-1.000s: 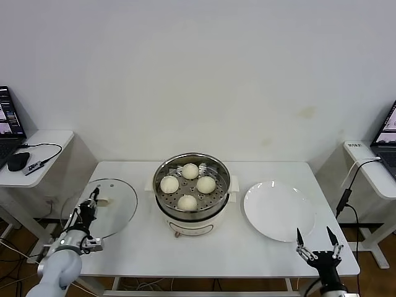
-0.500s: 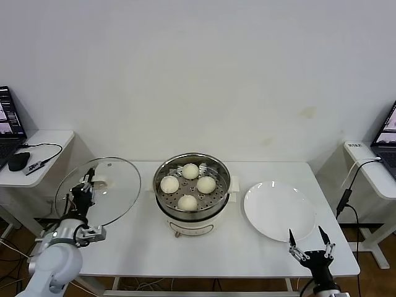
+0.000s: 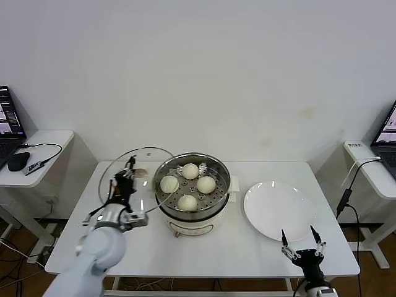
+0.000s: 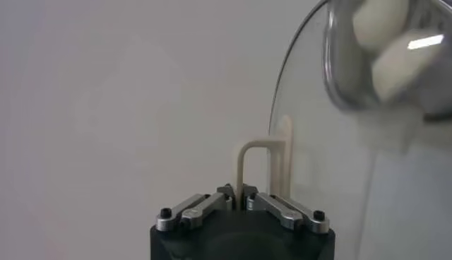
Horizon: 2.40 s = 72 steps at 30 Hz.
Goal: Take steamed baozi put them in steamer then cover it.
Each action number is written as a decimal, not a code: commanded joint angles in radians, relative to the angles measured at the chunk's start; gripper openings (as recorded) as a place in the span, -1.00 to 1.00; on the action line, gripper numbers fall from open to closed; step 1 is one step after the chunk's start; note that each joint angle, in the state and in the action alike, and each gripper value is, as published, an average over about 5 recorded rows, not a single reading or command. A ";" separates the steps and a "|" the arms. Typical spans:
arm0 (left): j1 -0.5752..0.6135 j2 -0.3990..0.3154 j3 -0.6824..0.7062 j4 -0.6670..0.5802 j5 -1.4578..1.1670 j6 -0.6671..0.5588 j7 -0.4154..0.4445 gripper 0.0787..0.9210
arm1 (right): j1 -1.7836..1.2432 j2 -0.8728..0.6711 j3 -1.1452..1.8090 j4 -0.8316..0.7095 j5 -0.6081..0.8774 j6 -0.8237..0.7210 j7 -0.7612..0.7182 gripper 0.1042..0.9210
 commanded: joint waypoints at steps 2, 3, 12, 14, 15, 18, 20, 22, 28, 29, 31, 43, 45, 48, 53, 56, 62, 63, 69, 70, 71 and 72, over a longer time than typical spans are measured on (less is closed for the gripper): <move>-0.176 -0.176 0.203 0.070 0.286 0.110 0.187 -0.86 | 0.017 0.018 -0.030 -0.029 -0.081 -0.002 0.004 0.76; -0.179 -0.190 0.210 0.076 0.303 0.116 0.201 -0.86 | 0.018 0.018 -0.033 -0.032 -0.084 -0.001 0.005 0.76; -0.197 -0.302 0.249 0.163 0.370 0.140 0.243 -0.86 | 0.024 0.017 -0.035 -0.048 -0.086 0.006 0.004 0.76; -0.202 -0.321 0.255 0.184 0.377 0.142 0.246 -0.86 | 0.025 0.018 -0.036 -0.052 -0.086 0.006 0.004 0.76; -0.205 -0.330 0.257 0.194 0.380 0.142 0.247 -0.86 | 0.025 0.018 -0.036 -0.055 -0.087 0.007 0.004 0.76; -0.213 -0.351 0.265 0.216 0.390 0.143 0.253 -0.86 | 0.026 0.018 -0.038 -0.062 -0.088 0.010 0.004 0.76; -0.216 -0.364 0.268 0.229 0.398 0.143 0.257 -0.86 | 0.024 0.018 -0.039 -0.063 -0.086 0.011 0.004 0.76; -0.217 -0.377 0.269 0.242 0.406 0.143 0.261 -0.86 | 0.022 0.018 -0.041 -0.061 -0.085 0.012 0.005 0.76; -0.219 -0.398 0.269 0.263 0.421 0.140 0.260 -0.86 | 0.018 0.018 -0.043 -0.059 -0.086 0.012 0.005 0.76; -0.219 -0.398 0.269 0.264 0.422 0.139 0.258 -0.86 | 0.018 0.018 -0.044 -0.059 -0.086 0.012 0.005 0.76; -0.219 -0.399 0.268 0.267 0.423 0.138 0.256 -0.86 | 0.017 0.018 -0.046 -0.060 -0.086 0.014 0.005 0.76; -0.217 -0.414 0.259 0.287 0.441 0.128 0.241 -0.86 | 0.013 0.018 -0.051 -0.061 -0.086 0.020 0.005 0.76; -0.217 -0.417 0.257 0.289 0.449 0.124 0.237 -0.86 | 0.012 0.018 -0.052 -0.060 -0.087 0.020 0.005 0.76; -0.217 -0.416 0.253 0.290 0.462 0.116 0.233 -0.86 | 0.011 0.018 -0.054 -0.059 -0.087 0.020 0.005 0.76; -0.211 -0.411 0.248 0.286 0.465 0.103 0.228 -0.86 | 0.010 0.017 -0.055 -0.060 -0.087 0.021 0.004 0.76; -0.206 -0.410 0.246 0.277 0.463 0.097 0.224 -0.84 | 0.010 0.018 -0.060 -0.060 -0.089 0.021 0.004 0.76; -0.194 -0.401 0.239 0.249 0.448 0.099 0.218 -0.52 | 0.009 0.018 -0.066 -0.058 -0.092 0.019 0.004 0.76; -0.191 -0.399 0.239 0.240 0.442 0.100 0.219 -0.46 | 0.008 0.018 -0.066 -0.057 -0.093 0.019 0.004 0.76; -0.147 -0.369 0.238 0.139 0.416 0.102 0.220 -0.05 | 0.006 0.018 -0.072 -0.057 -0.097 0.018 0.004 0.76; -0.133 -0.360 0.237 0.115 0.412 0.101 0.219 0.01 | 0.006 0.018 -0.071 -0.057 -0.097 0.019 0.004 0.76; -0.116 -0.350 0.237 0.090 0.408 0.100 0.216 0.09 | 0.005 0.018 -0.070 -0.057 -0.097 0.019 0.004 0.76; -0.098 -0.340 0.237 0.063 0.401 0.099 0.213 0.15 | 0.004 0.018 -0.070 -0.057 -0.098 0.019 0.004 0.76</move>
